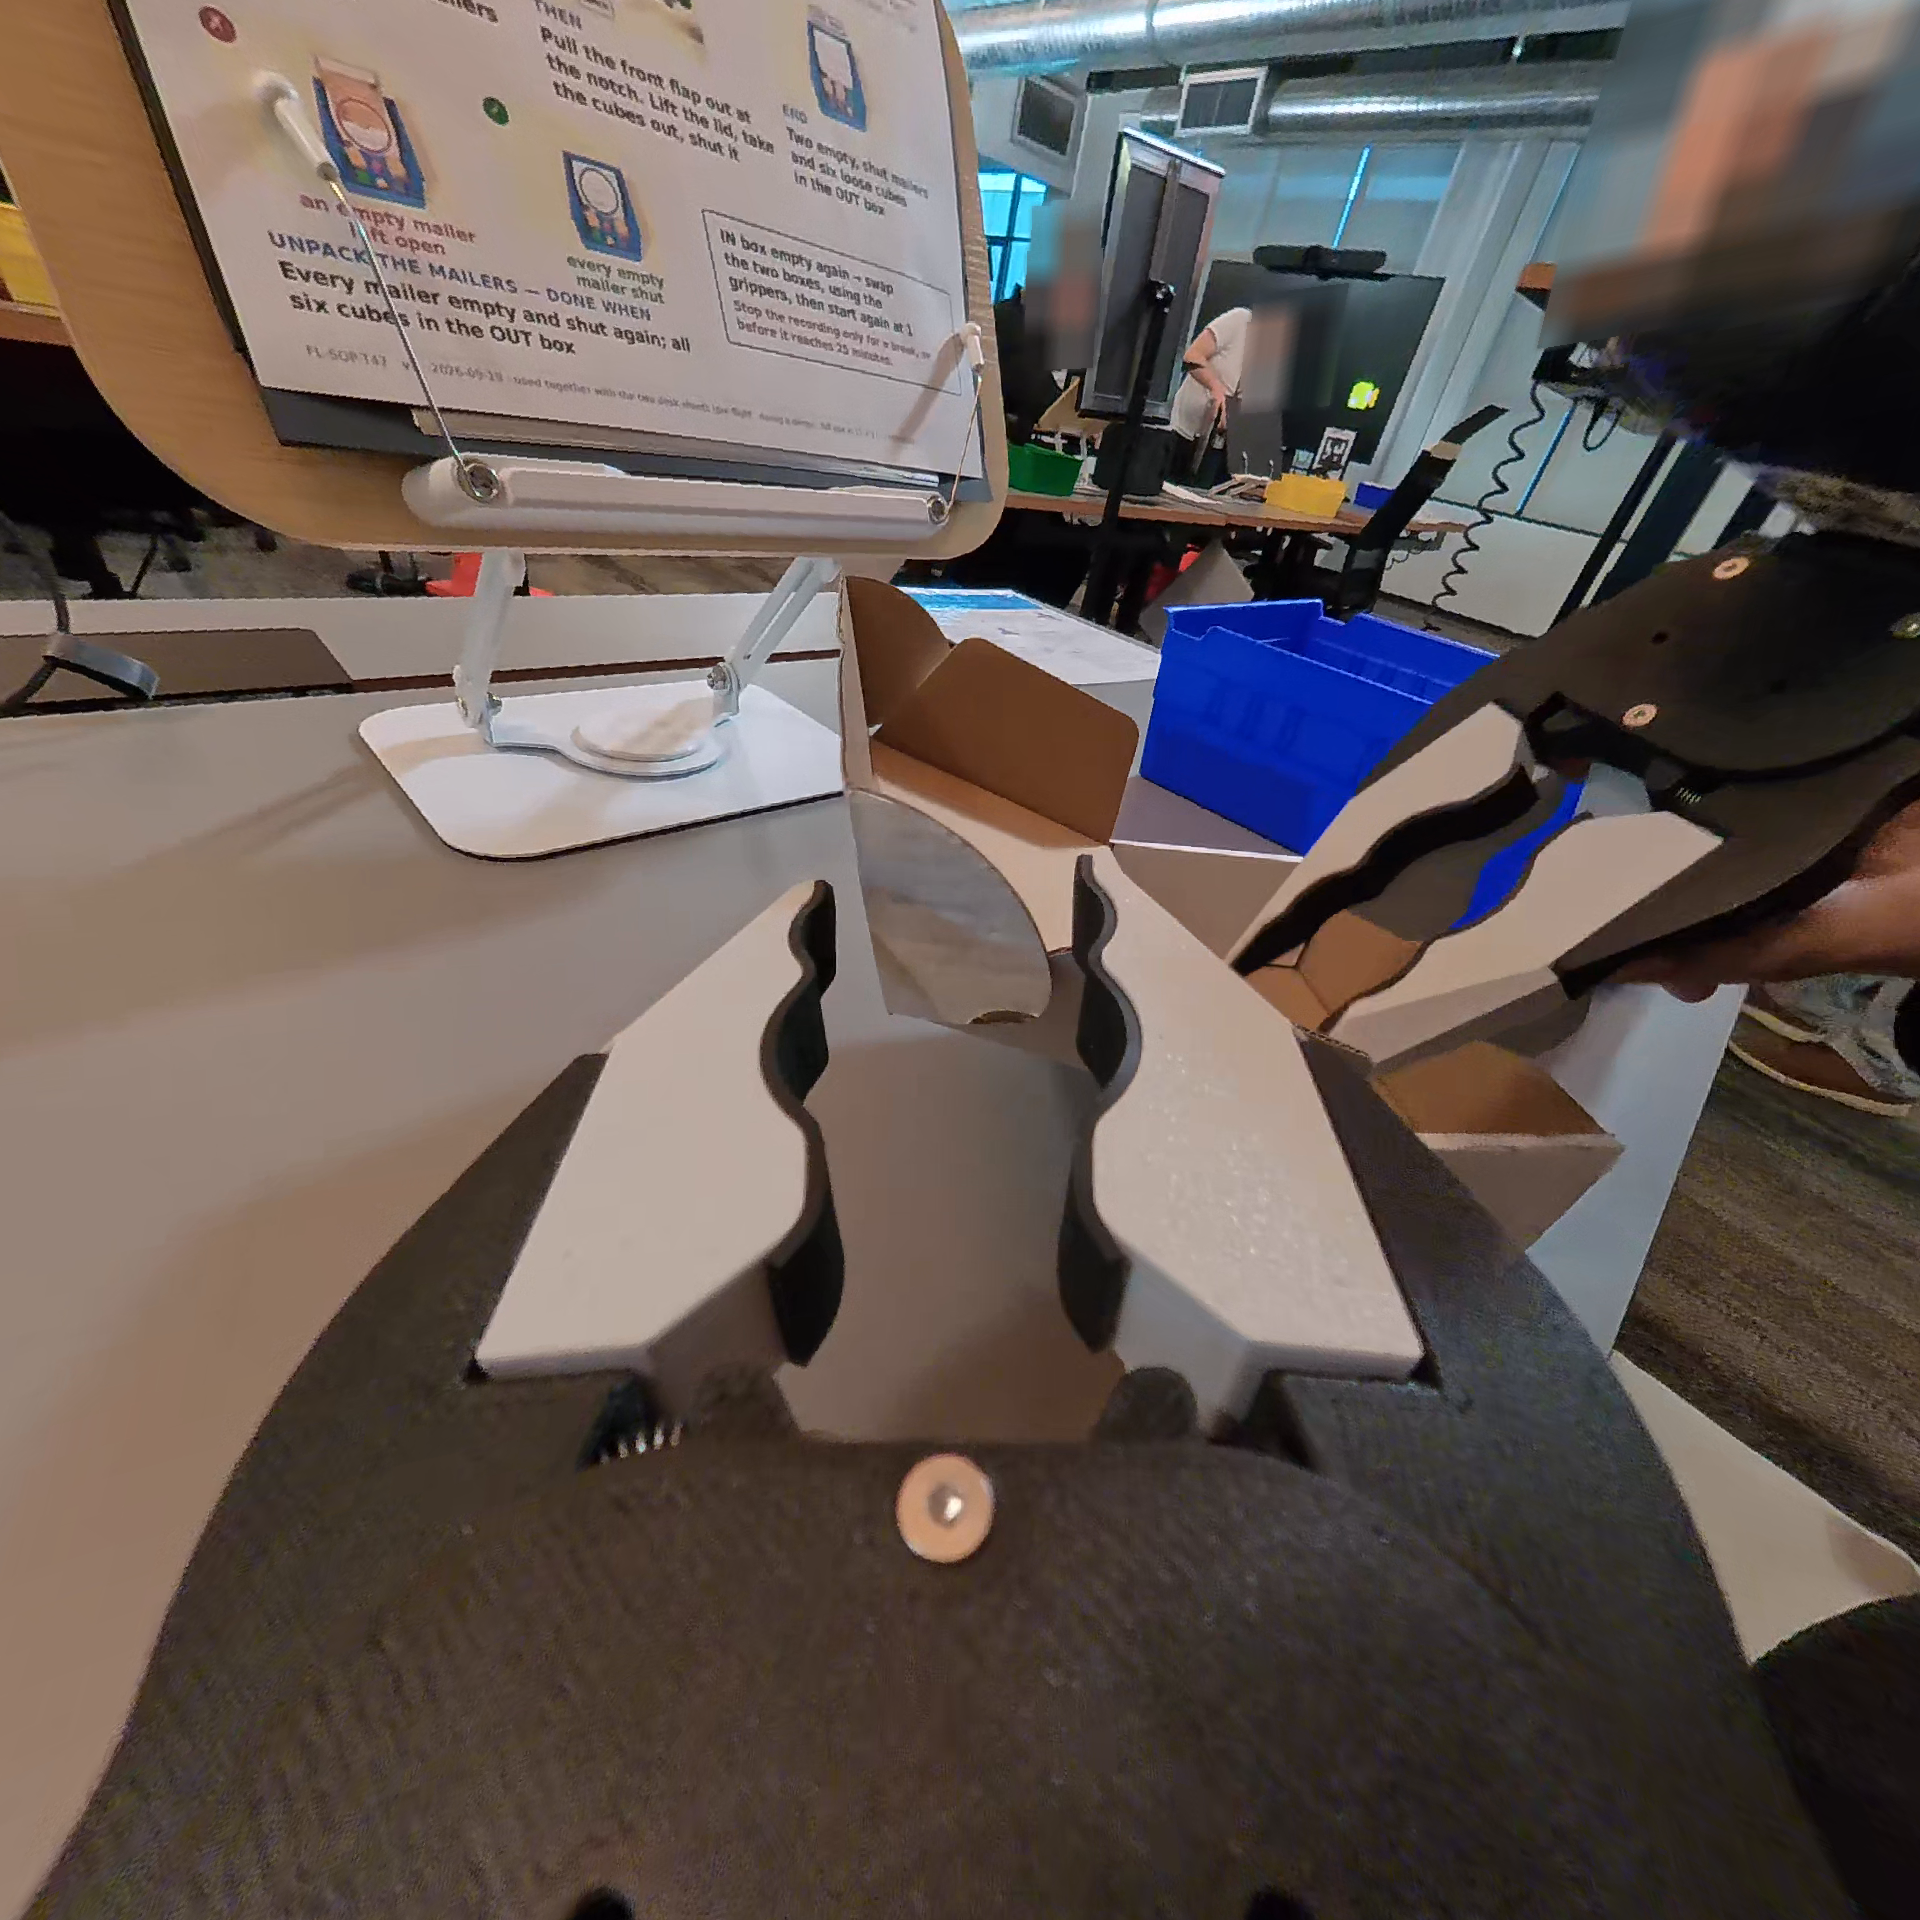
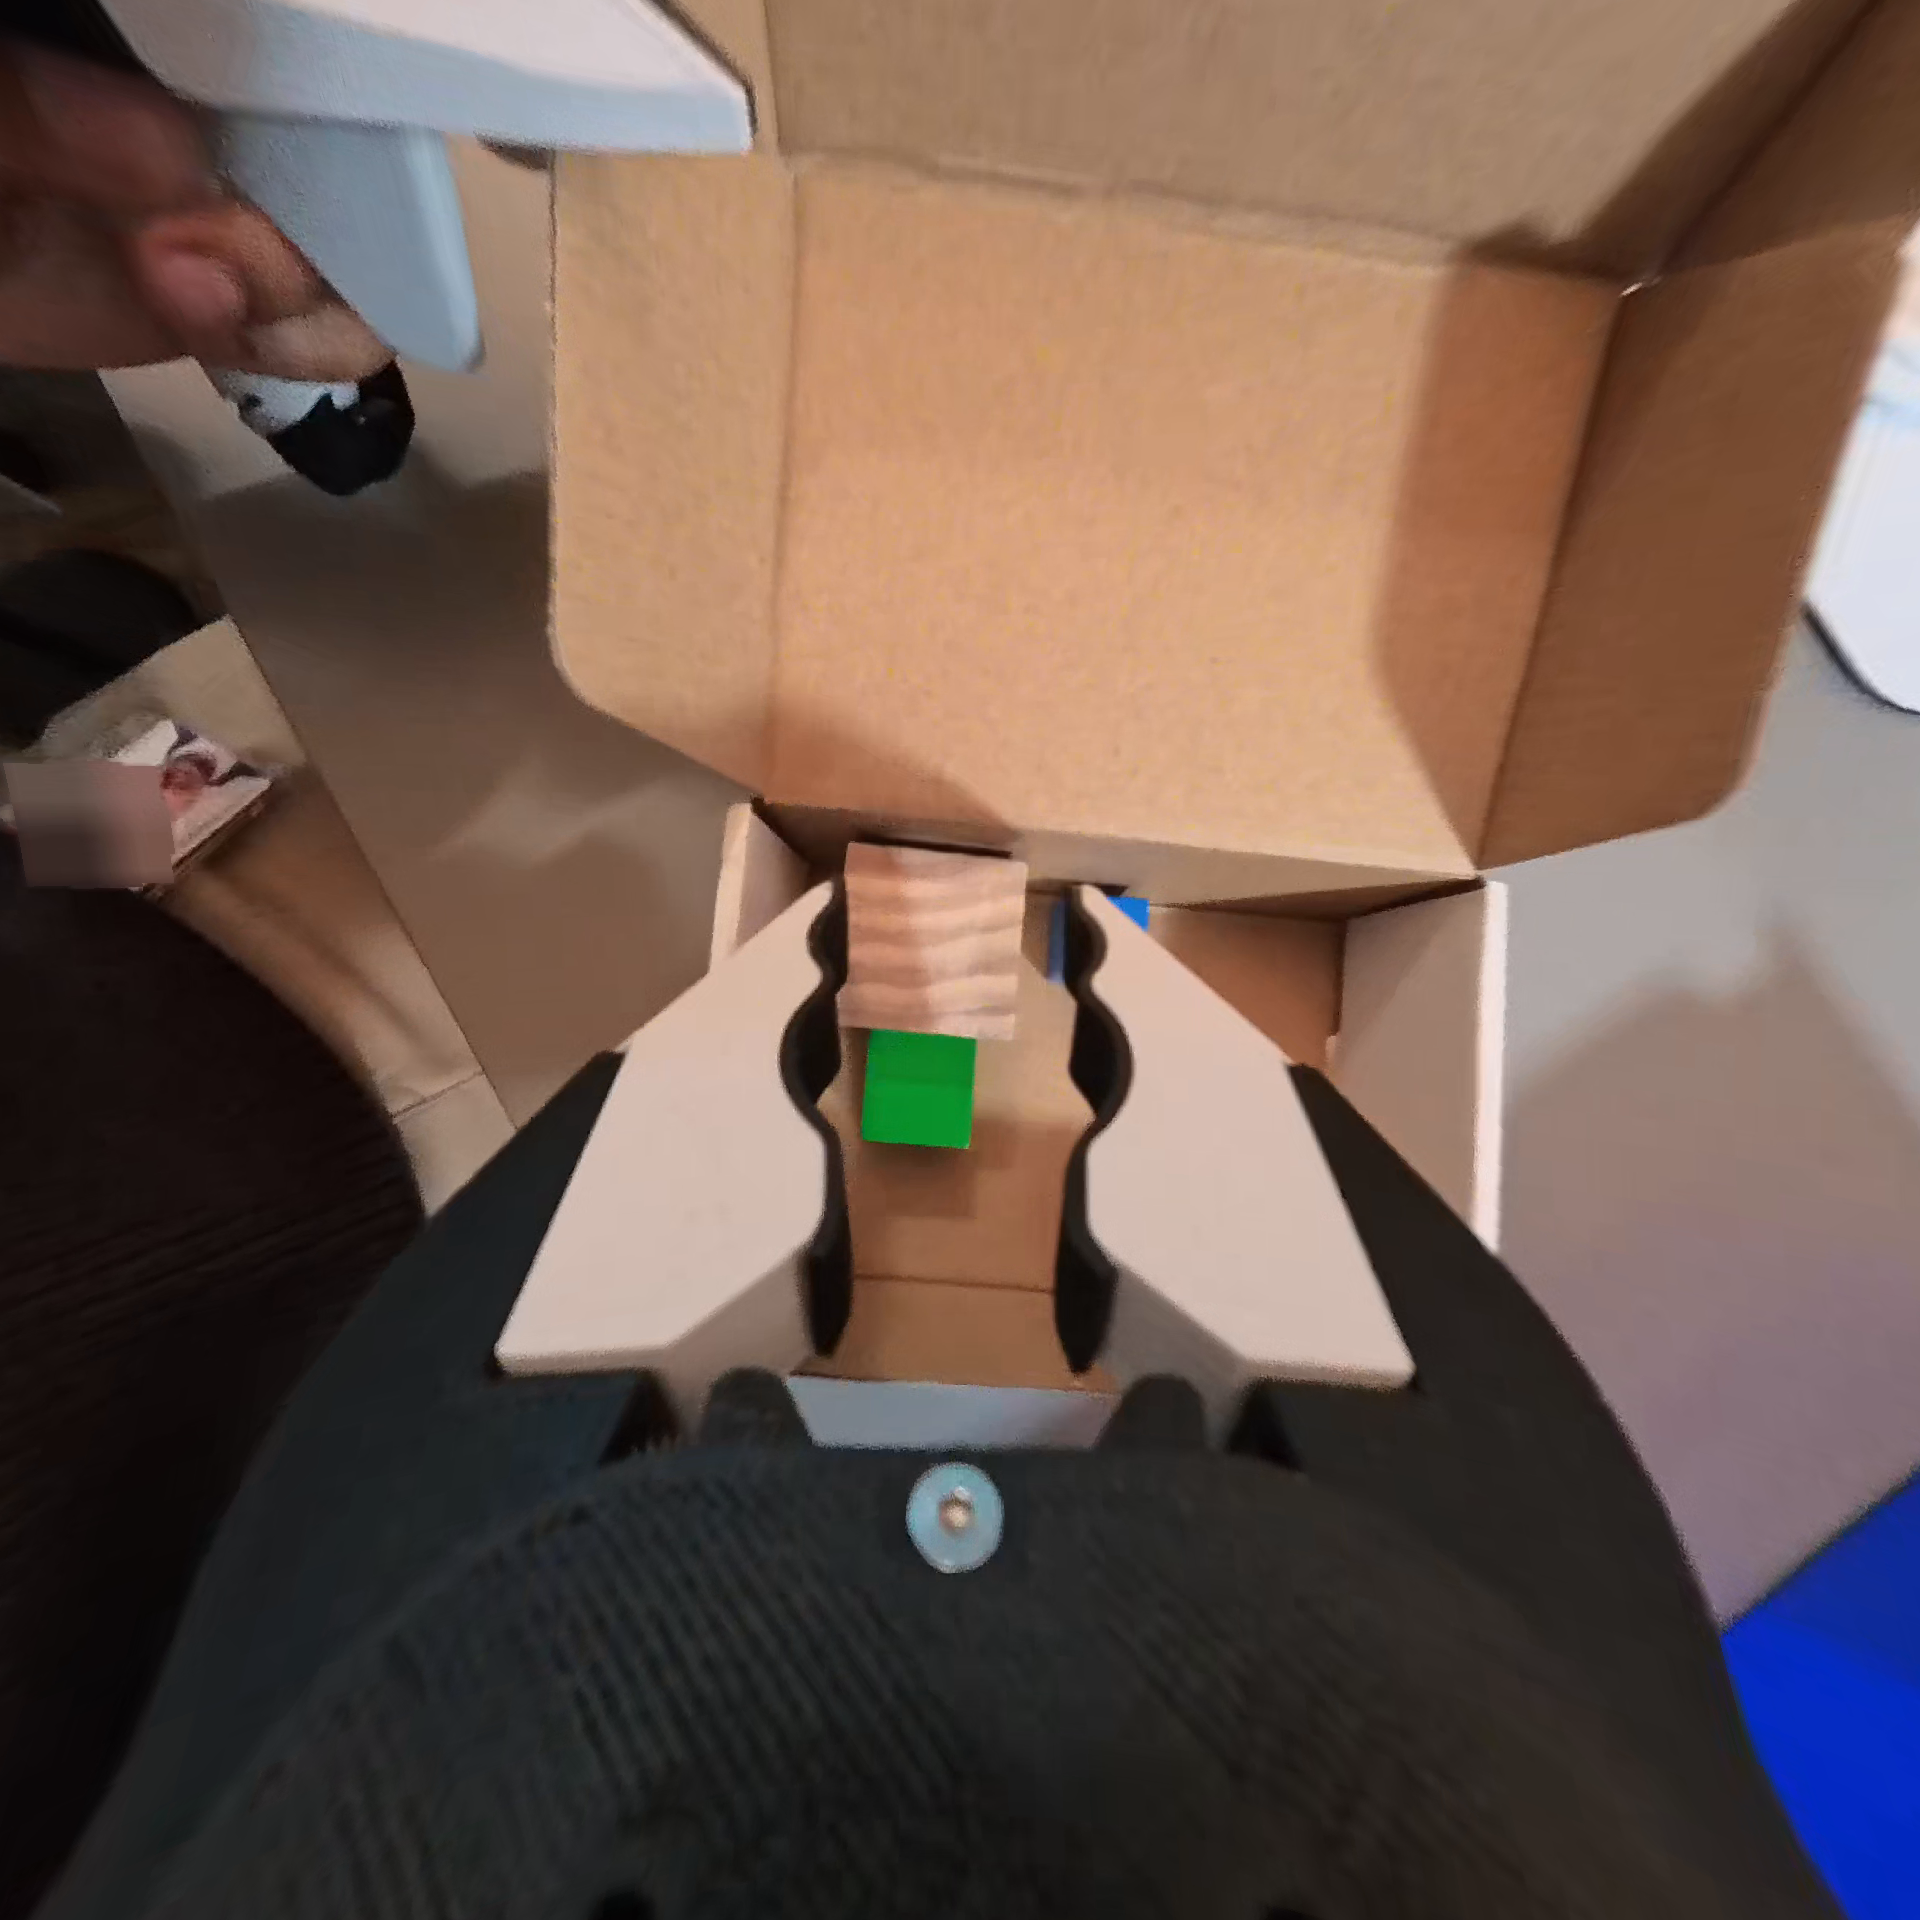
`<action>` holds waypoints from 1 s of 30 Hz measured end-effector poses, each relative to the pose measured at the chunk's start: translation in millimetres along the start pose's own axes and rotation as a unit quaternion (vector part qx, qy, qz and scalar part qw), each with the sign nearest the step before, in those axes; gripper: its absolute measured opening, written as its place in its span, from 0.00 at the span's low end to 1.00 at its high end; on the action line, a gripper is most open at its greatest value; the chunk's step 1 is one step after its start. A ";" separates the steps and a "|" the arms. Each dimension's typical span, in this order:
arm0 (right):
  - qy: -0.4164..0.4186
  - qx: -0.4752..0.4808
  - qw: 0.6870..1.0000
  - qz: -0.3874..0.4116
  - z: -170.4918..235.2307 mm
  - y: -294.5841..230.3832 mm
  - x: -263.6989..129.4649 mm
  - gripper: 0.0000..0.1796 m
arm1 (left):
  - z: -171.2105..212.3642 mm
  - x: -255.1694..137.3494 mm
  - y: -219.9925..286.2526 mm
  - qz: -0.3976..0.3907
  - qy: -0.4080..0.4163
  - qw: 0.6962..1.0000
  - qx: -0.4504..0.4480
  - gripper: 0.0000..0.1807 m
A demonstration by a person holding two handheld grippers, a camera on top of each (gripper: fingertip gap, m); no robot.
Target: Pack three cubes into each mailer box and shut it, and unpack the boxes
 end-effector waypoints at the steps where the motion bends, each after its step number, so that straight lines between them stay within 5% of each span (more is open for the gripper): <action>1: 0.002 0.005 1.000 0.000 -0.9 1.2 -1.8 0.23 | 0.1 0.1 0.1 -0.001 0.000 1.000 0.002 0.24; 10: 0.003 0.008 1.000 -0.012 7.1 -0.8 2.1 0.22 | -0.1 0.5 3.8 -0.010 -0.005 0.999 0.035 0.24; 18: 0.099 0.059 0.982 0.150 -8.3 89.0 -122.2 0.22 | -0.1 -0.7 1.4 -0.008 -0.003 0.999 0.034 0.24; 24: 0.057 0.189 0.927 0.320 83.1 194.4 -194.8 0.22 | 1.1 0.5 -3.0 0.000 0.000 1.000 0.003 0.25; 30: -0.059 0.296 0.903 0.305 168.9 214.6 -157.3 0.22 | 0.1 10.3 1.1 0.008 0.000 1.000 0.013 0.25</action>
Point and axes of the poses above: each gripper's, where its closed fingertips meet, x out along the fingers, z out of its underside, y = z × x across the jaws, the point moved 4 cm from there along -x, back along the fingers, and after that the axes turned 9 degrees about z, right-handed, at the moved point
